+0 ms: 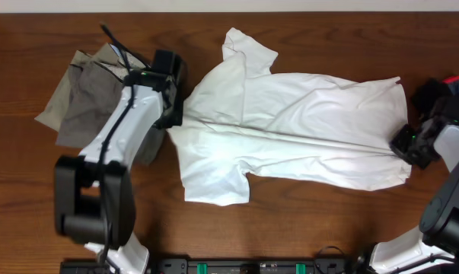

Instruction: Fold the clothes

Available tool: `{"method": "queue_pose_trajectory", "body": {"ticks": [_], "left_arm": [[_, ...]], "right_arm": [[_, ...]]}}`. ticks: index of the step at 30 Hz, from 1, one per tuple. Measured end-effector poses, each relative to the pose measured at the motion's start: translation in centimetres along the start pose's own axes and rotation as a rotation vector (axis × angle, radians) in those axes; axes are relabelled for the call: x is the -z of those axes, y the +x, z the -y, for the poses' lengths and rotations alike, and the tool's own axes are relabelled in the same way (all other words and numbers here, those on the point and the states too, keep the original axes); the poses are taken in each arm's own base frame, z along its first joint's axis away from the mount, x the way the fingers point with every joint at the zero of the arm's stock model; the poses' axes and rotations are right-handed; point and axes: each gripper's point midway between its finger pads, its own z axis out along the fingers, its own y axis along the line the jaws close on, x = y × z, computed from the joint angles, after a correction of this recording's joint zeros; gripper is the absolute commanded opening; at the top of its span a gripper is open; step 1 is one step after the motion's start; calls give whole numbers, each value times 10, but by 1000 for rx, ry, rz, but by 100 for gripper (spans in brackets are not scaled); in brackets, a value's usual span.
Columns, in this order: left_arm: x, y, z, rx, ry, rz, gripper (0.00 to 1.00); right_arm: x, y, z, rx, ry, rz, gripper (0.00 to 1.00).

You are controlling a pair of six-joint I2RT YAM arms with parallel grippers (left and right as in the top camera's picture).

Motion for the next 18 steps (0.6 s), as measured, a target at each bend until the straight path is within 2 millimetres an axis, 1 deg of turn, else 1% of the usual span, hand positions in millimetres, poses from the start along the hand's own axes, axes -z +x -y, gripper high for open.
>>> {"method": "queue_pose_trajectory", "body": {"ticks": [2,4,5,7,8,10,12,13,15,16,17,18], "left_arm": [[16,-6,-6,19,5,50,38],[34,-14,-9,41,22,105,38],[42,-18,-10,48,32,134,38],[57,-26,-9,58,59,187,38],[63,-30,-6,59,83,213,35],[69,-40,5,37,147,256,32],[70,-50,21,-7,227,288,27],[71,-54,29,-28,262,301,25],[68,-60,48,-87,340,320,19],[66,-63,61,-123,382,327,19],[64,-64,72,-157,419,333,14],[63,-65,81,-184,447,338,12]], "right_arm": [[9,-7,-7,24,-54,20,31],[26,-18,-23,68,-134,68,34],[34,-23,-32,88,-170,96,34],[56,-37,-51,128,-253,165,32],[68,-43,-60,149,-294,198,31],[81,-48,-75,185,-347,234,28],[84,-47,-90,228,-380,245,19],[82,-46,-97,249,-390,248,16],[75,-47,-115,290,-408,261,11],[73,-48,-119,298,-414,269,11],[67,-51,-126,311,-422,277,10],[60,-54,-131,320,-429,285,7]]}}
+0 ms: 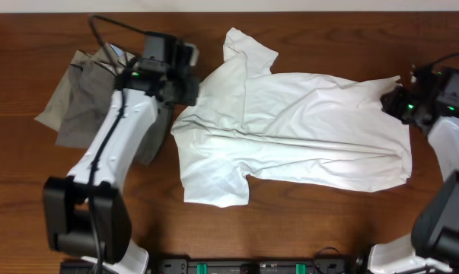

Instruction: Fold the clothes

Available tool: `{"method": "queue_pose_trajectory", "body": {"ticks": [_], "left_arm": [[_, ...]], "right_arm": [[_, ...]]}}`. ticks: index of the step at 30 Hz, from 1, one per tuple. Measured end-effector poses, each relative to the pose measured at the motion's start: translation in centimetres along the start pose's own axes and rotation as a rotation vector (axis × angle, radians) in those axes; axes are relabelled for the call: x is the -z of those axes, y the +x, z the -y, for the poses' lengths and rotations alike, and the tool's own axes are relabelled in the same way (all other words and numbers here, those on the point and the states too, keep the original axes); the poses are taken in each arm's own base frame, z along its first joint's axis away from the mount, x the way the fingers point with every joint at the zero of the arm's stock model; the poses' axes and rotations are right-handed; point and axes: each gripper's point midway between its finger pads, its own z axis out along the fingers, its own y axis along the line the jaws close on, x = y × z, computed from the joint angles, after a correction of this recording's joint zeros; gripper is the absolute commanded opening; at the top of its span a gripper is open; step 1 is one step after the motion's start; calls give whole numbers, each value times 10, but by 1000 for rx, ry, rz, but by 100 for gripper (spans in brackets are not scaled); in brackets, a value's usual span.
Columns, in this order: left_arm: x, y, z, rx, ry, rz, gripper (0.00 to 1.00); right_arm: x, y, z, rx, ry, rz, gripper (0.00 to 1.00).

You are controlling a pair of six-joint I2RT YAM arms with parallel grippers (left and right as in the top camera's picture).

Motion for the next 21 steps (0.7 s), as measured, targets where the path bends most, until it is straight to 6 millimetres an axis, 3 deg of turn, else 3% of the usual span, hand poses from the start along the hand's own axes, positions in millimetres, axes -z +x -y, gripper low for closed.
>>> {"method": "queue_pose_trajectory", "body": {"ticks": [5,10,21], "left_arm": [[-26,8,34,-81,114,-38,7],[-30,12,51,-119,157,-52,6],[-31,12,53,-123,162,-49,6]], "right_arm": [[-43,9,15,-37,12,-17,1],[-81,25,38,-108,40,-43,1],[-93,-16,68,-144,203,107,1]]}}
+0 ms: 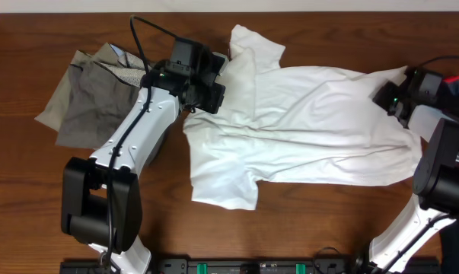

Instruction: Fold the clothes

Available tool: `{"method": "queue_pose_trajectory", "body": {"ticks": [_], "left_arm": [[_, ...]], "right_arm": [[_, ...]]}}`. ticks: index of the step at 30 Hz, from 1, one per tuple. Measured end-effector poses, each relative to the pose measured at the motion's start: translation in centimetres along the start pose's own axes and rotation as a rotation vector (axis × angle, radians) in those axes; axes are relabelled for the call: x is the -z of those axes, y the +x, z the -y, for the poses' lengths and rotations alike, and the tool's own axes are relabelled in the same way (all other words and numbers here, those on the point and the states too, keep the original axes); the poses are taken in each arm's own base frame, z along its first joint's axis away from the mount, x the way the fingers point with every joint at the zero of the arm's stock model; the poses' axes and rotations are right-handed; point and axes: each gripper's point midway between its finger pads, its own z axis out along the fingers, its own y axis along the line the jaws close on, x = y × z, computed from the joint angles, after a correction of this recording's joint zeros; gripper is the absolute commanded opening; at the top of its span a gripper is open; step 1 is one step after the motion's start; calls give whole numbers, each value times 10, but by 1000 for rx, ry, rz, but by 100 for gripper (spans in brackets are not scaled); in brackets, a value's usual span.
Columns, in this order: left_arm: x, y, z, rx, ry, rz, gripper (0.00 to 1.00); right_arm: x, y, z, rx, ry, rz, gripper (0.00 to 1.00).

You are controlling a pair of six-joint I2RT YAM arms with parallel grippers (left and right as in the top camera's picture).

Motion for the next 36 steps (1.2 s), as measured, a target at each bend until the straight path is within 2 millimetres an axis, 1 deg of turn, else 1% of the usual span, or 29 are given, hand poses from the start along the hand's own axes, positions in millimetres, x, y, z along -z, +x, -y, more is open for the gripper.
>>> {"method": "queue_pose_trajectory", "body": {"ticks": [2,4,5,6,7,8,10,11,13,17,19,21,23,26,28,30,31,32,34,35,36], "left_arm": [[-1,-5,0,-4,0,18,6],[-4,-13,-2,-7,0,50,6],[-7,-17,-3,-5,0,66,8],[-12,-20,-4,-4,2,80,15],[-17,-24,-5,-7,3,93,25],[-23,-26,-7,-6,4,102,33],[-40,-27,-12,8,7,105,47],[-48,-25,-14,10,8,102,53],[-68,-21,-20,24,7,94,55],[-94,-20,-32,23,-10,106,55],[-101,-21,-39,21,-37,117,55],[-103,-22,-47,21,-77,127,56],[-103,-26,-52,19,-106,141,56],[-104,-28,-62,18,-143,157,56],[-108,-25,-69,27,-156,153,56],[-114,-20,-76,37,-168,139,51],[-118,-15,-81,43,-175,129,46],[-118,-17,-82,43,-179,136,39],[-118,-17,-86,44,-187,136,21],[-118,-17,-87,45,-189,136,9],[-119,-17,-87,48,-189,135,6]], "right_arm": [[-1,-4,3,-5,27,-2,1],[-1,-6,3,-6,36,-32,1],[-1,-7,2,-3,40,-42,1],[0,-6,1,-3,42,-70,2],[1,-6,0,3,40,-93,7],[3,-5,-1,7,42,-115,15],[9,-6,-7,35,30,-162,38],[12,-8,-11,46,19,-174,42],[19,-9,-19,77,-13,-210,44],[40,3,-34,91,-81,-298,44],[51,10,-40,86,-112,-338,44],[59,17,-46,82,-141,-374,44],[63,24,-51,86,-157,-405,44],[66,38,-62,111,-176,-451,45],[67,44,-71,134,-186,-466,45],[67,50,-78,157,-187,-477,45],[66,52,-80,169,-181,-480,44],[66,54,-81,181,-171,-481,41],[64,55,-80,207,-144,-474,35],[62,54,-79,217,-127,-465,30],[60,52,-77,230,-111,-452,26]]}}
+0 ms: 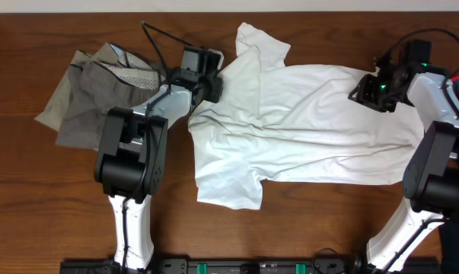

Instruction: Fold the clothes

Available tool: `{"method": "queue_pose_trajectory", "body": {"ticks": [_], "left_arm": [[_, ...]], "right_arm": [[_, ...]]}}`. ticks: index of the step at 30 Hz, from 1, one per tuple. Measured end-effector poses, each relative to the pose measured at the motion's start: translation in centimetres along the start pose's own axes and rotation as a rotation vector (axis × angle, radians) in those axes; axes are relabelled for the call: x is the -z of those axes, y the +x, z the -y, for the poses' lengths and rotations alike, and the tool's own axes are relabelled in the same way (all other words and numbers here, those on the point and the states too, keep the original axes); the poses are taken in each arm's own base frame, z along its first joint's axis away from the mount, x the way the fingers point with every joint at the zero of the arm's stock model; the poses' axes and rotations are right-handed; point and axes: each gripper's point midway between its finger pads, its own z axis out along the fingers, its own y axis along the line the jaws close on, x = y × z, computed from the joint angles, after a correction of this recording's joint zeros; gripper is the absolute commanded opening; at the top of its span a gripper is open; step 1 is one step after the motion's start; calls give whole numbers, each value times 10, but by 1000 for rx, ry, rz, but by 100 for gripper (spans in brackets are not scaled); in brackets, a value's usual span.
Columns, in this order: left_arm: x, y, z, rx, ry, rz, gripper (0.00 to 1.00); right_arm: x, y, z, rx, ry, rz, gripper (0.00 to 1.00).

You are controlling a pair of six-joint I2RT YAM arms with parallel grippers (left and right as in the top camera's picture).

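A white T-shirt [305, 122] lies spread on the wooden table [31, 198], collar end to the left and hem to the right. One sleeve points to the far edge, the other toward the front. My left gripper [212, 85] sits at the shirt's far left shoulder and seems shut on the cloth. My right gripper [364, 90] is at the far right hem corner, which is drawn inward, and also seems shut on the cloth. The overhead view hides the fingertips of both.
A crumpled grey-brown garment [84, 106] lies at the left, touching the left arm. The arm bases and a black rail [252, 266] line the front edge. A dark object shows at the right edge.
My left gripper has moved slightly right and farther back, with the shirt's shoulder. The right gripper has moved left from the table's right edge, and the far hem corner has come inward with it.
First the left gripper was at the collar's left edge and the right gripper at the near right hem. Then both stood at the shirt's far corners. After that the whole shirt lay farther right. Now the far hem corner is pulled in over the shirt.
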Motion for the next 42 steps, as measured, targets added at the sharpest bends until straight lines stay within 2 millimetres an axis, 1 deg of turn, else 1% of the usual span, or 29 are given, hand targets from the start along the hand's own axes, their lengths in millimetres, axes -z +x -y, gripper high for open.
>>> {"method": "queue_pose_trajectory", "body": {"ticks": [2,5,7,10,13,15,18,22,25,28,29,30,31,32,34,35,36,38,39,40,41,42], "left_arm": [[0,0,0,-2,0,-2,6],[0,1,0,0,0,-7,6],[0,3,-1,5,0,-16,6],[2,5,-3,17,-1,-27,6],[5,9,-9,43,-7,-51,6],[11,13,-16,63,-17,-75,6],[20,22,-31,98,-48,-114,6],[29,30,-50,137,-87,-150,6],[33,36,-57,154,-101,-172,6],[36,39,-59,160,-107,-187,6],[36,39,-60,161,-109,-188,8],[37,40,-60,161,-114,-192,17],[38,40,-61,159,-117,-194,35],[39,40,-61,165,-124,-192,42],[45,36,-65,171,-143,-183,43],[50,32,-65,173,-148,-175,45],[56,28,-65,172,-152,-167,50],[77,11,-62,169,-153,-121,53],[88,1,-60,163,-151,-90,53],[101,-11,-57,160,-143,-55,50],[115,-23,-52,155,-126,-19,42],[131,-36,-44,146,-98,23,28]], "right_arm": [[-1,-5,8,4,44,25,16],[-1,-14,18,-2,99,65,10],[-4,-18,22,-5,118,84,9],[-16,-21,30,-8,140,91,4],[-36,-17,40,-15,158,70,1],[-37,-22,42,-16,167,89,1],[-38,-23,47,-31,196,95,1],[-38,-23,49,-42,205,97,1],[-38,-23,50,-50,205,98,1],[-37,-23,50,-56,205,98,1],[-37,-23,50,-56,205,98,2],[-37,-23,50,-56,205,98,4],[-37,-23,50,-59,205,99,9],[-37,-24,50,-65,204,100,11],[-36,-24,51,-67,202,101,16],[-36,-24,51,-67,194,98,23],[-35,-24,51,-64,178,94,26],[-32,-25,51,-59,139,91,28],[-29,-24,53,-67,124,88,23],[-25,-24,56,-73,102,86,16],[-21,-23,57,-77,85,84,8],[-10,-22,56,-100,52,80,1]]}}
